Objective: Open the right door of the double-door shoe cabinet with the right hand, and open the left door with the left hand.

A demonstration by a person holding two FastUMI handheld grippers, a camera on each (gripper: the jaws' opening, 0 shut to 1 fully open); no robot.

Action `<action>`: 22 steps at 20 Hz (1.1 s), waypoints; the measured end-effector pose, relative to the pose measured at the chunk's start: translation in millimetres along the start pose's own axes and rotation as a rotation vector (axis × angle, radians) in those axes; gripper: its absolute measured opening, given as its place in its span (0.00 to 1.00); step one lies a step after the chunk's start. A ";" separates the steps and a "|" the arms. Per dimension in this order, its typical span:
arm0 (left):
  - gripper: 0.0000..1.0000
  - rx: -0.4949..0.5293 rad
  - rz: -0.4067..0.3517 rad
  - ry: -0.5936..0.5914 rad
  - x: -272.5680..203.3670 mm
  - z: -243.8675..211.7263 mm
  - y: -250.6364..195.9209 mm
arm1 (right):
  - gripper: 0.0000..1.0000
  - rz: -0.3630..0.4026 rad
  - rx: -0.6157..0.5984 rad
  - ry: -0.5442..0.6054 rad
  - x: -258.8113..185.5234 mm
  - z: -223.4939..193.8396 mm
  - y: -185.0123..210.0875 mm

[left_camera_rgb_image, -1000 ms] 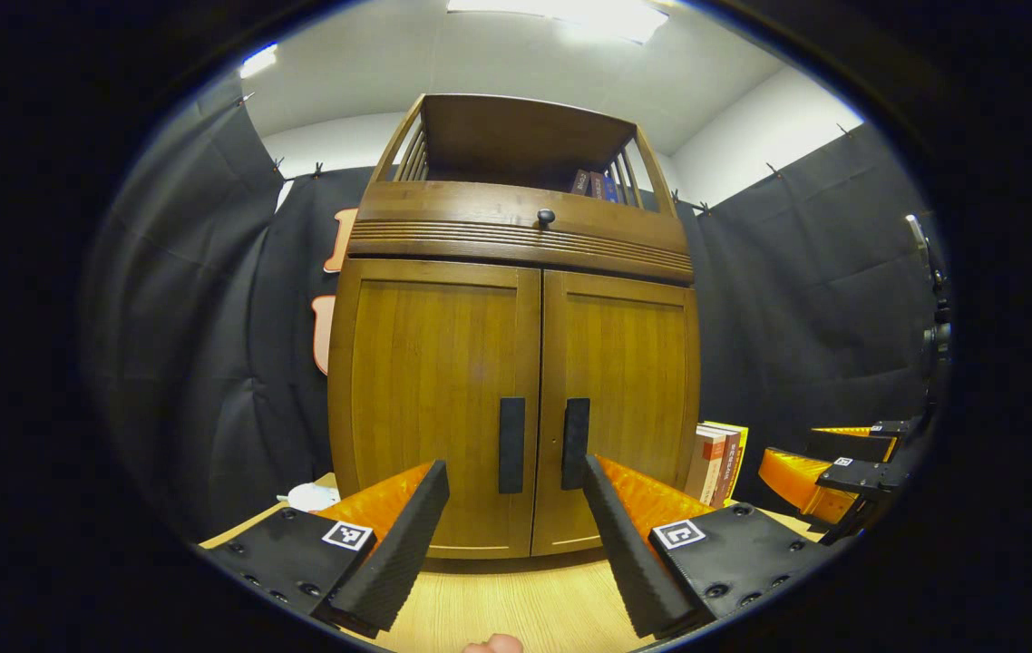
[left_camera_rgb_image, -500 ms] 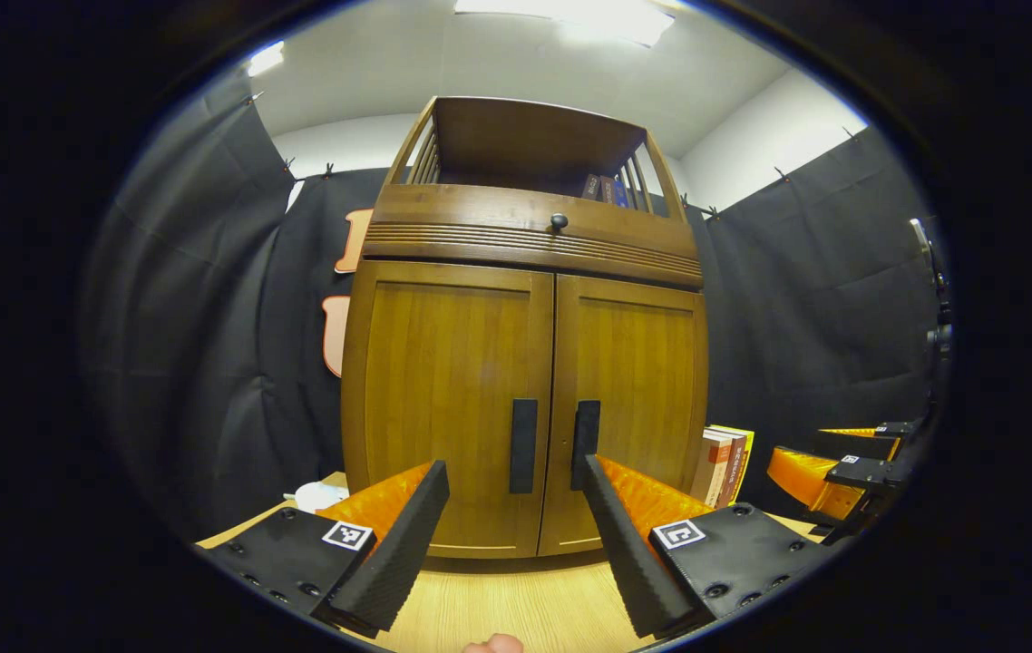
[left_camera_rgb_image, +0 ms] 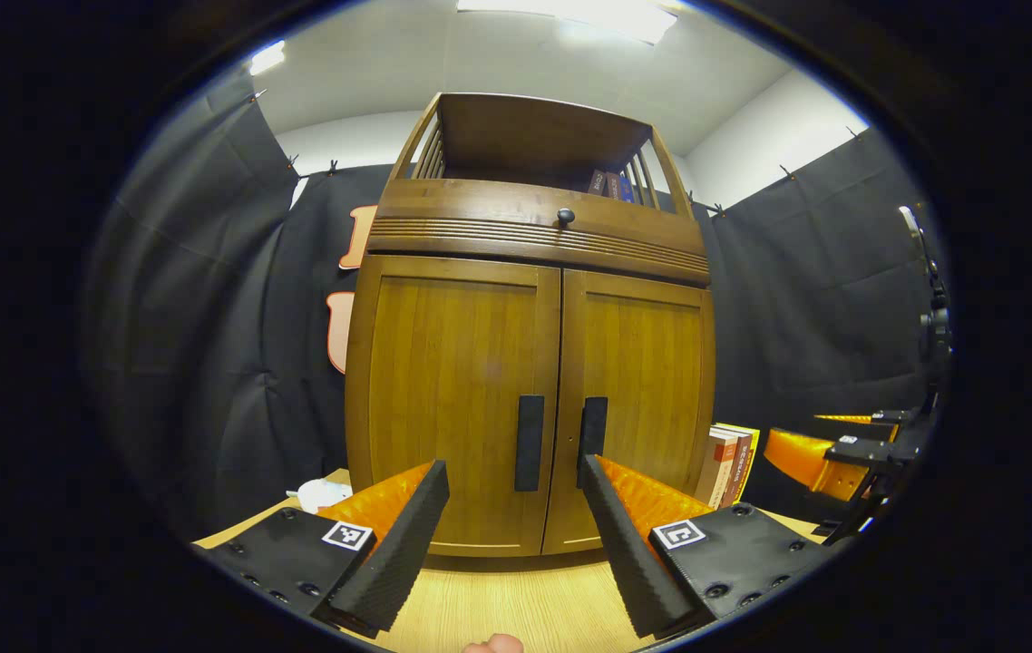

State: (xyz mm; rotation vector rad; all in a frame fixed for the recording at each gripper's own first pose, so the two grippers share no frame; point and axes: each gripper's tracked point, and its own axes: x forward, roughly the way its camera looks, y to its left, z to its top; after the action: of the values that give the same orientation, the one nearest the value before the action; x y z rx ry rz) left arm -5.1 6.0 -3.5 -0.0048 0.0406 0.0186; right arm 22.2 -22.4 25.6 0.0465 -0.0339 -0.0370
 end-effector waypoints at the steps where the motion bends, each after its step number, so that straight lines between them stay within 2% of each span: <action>1: 0.99 0.001 0.008 0.005 -0.1 -1.1 2.8 | 0.94 0.015 -0.012 -0.006 9.3 5.2 4.7; 3: 0.99 0.001 0.025 0.007 -1.2 -1.6 9.6 | 0.97 0.059 -0.019 -0.031 30.8 20.2 21.8; 4: 0.99 0.003 0.034 0.006 -1.0 -2.3 13.7 | 0.94 0.089 -0.022 -0.037 46.5 26.7 34.2; 6: 0.99 0.006 0.046 0.008 -2.5 -3.2 20.8 | 0.94 0.138 -0.020 -0.030 71.1 31.2 57.3; 7: 0.99 0.007 0.054 0.008 -2.9 -2.9 24.8 | 0.97 0.161 -0.017 -0.033 82.1 32.7 69.5; 8: 0.99 0.009 0.064 0.007 -3.1 -2.5 29.9 | 0.94 0.182 -0.018 -0.032 92.4 32.7 80.9; 11: 0.99 0.000 0.085 0.014 -5.6 -2.5 43.0 | 0.94 0.223 -0.036 -0.013 127.2 19.3 109.5; 14: 0.99 -0.011 0.100 0.017 -5.8 0.0 52.9 | 0.94 0.240 -0.050 0.016 152.3 0.1 130.0; 15: 0.94 -0.005 0.104 0.013 -6.7 1.4 54.8 | 0.94 0.239 -0.062 0.038 158.0 -10.0 133.7; 17: 0.96 0.005 0.101 0.005 -8.9 3.2 56.7 | 0.96 0.237 -0.083 0.038 172.2 -22.6 141.6; 18: 0.99 0.007 0.096 0.002 -9.7 4.3 56.4 | 0.93 0.225 -0.094 0.027 176.6 -26.0 143.7; 19: 0.96 0.004 0.091 -0.001 -10.3 4.1 56.1 | 0.86 0.221 -0.105 0.019 180.5 -30.1 145.4; 20: 0.94 -0.006 0.083 -0.001 -10.9 3.4 54.9 | 0.88 0.213 -0.121 0.024 185.1 -35.6 147.1; 21: 0.95 -0.016 0.077 0.004 -10.4 3.1 54.1 | 0.84 0.203 -0.131 0.036 189.7 -42.7 146.7; 22: 0.96 -0.023 0.071 0.008 -10.8 3.1 53.7 | 0.87 0.197 -0.130 0.049 194.5 -49.6 147.7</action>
State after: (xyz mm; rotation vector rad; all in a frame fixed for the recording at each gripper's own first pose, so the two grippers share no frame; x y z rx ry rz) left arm -16.8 59.5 -0.2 -0.0269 0.0490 0.0899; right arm 223.5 120.0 -10.5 -0.0863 0.0129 0.1589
